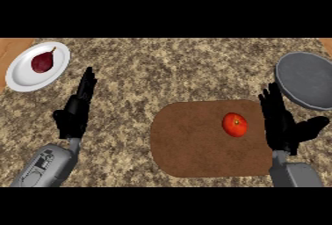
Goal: Pick the tomato from the cutting board and place it in the pan
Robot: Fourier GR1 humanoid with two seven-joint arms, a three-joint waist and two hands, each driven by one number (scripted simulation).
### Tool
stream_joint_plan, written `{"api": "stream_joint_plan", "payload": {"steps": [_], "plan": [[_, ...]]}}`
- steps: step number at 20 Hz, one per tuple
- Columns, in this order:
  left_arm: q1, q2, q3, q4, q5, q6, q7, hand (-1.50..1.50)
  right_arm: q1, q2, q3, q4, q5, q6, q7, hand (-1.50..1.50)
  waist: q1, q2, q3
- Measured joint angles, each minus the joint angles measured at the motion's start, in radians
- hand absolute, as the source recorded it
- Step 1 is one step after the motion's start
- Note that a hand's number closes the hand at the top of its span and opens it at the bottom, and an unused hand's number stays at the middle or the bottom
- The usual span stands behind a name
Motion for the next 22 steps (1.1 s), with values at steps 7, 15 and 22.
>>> {"api": "stream_joint_plan", "payload": {"steps": [7,15,22], "plan": [[0.014,0.063,0.052,-0.056,0.025,-0.026,0.062,0.00,-0.043,-0.123,0.063,0.038,0.015,0.243,-0.016,1.50,0.011,-0.011,-0.039],[0.057,0.096,0.108,-0.064,0.076,-0.067,0.088,0.00,0.157,-0.259,0.033,-0.129,0.296,0.025,-0.211,-1.50,-0.034,-0.021,-0.048],[0.074,0.103,0.125,-0.093,0.079,-0.078,0.112,0.00,0.325,-0.517,-0.040,-0.440,0.344,0.113,-0.021,-1.50,-0.040,-0.021,-0.051]]}}
